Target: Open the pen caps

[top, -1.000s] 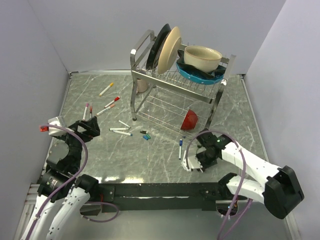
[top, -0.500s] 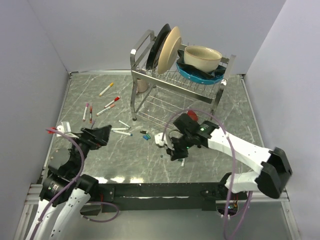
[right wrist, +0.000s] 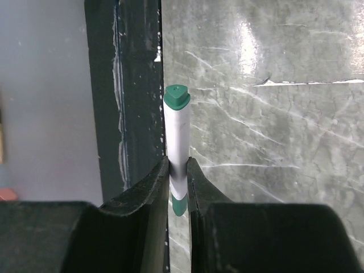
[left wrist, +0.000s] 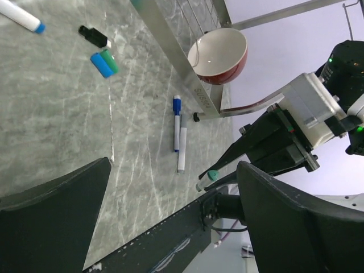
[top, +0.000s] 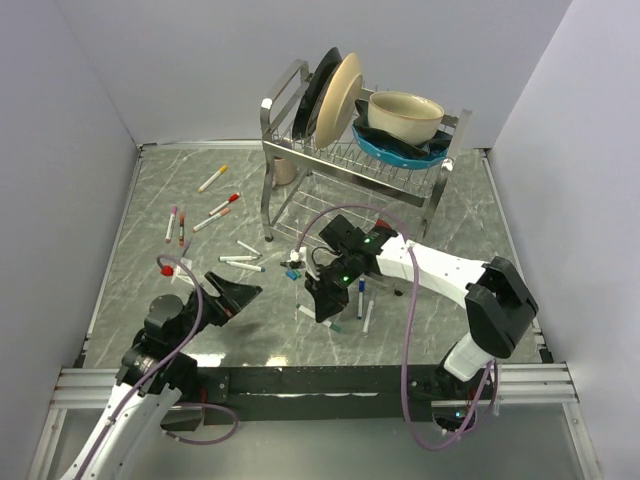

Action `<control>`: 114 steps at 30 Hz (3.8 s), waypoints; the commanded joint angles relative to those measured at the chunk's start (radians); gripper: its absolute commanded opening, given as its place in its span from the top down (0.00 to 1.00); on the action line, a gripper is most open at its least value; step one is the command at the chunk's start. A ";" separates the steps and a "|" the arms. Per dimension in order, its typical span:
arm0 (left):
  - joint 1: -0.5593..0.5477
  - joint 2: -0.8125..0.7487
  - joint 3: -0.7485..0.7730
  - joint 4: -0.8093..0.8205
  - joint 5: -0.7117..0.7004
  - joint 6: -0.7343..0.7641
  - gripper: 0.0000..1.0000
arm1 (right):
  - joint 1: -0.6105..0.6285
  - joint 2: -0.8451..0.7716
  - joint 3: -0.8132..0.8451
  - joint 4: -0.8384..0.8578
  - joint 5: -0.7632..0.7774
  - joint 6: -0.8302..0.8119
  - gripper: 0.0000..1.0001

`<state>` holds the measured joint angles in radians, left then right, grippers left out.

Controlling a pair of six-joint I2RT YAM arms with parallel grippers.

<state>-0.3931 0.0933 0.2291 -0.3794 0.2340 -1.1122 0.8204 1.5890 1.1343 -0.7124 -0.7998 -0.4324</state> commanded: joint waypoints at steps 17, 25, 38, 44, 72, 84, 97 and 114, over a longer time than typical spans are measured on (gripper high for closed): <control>-0.729 0.338 -0.175 0.682 -0.481 -0.097 0.01 | -0.038 0.101 0.025 0.088 -0.076 0.182 1.00; -0.949 0.644 -0.145 0.864 -0.676 -0.121 0.09 | -0.036 0.118 0.041 0.096 -0.163 0.236 1.00; -1.058 0.941 -0.062 1.059 -0.854 -0.161 0.20 | -0.036 0.126 0.035 0.100 -0.190 0.251 1.00; -1.061 0.808 -0.102 0.970 -0.926 -0.210 0.19 | -0.038 0.131 0.048 0.067 -0.196 0.206 1.00; -1.061 0.822 0.072 0.442 -1.173 -0.572 0.34 | -0.027 0.154 0.074 0.001 -0.254 0.132 1.00; -1.060 0.959 0.150 0.416 -1.156 -0.644 0.60 | -0.027 0.149 0.073 0.007 -0.254 0.139 1.00; -0.988 0.924 0.168 0.346 -1.134 -0.635 0.99 | -0.036 0.140 0.078 -0.002 -0.239 0.121 0.79; -0.851 0.671 0.062 0.303 -1.082 -0.640 0.99 | -0.037 0.149 0.071 0.005 -0.194 0.113 0.54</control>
<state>-1.2469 0.7658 0.3019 -0.0814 -0.8600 -1.7554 0.7845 1.7565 1.1786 -0.7101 -0.9806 -0.3115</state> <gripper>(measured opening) 0.145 0.472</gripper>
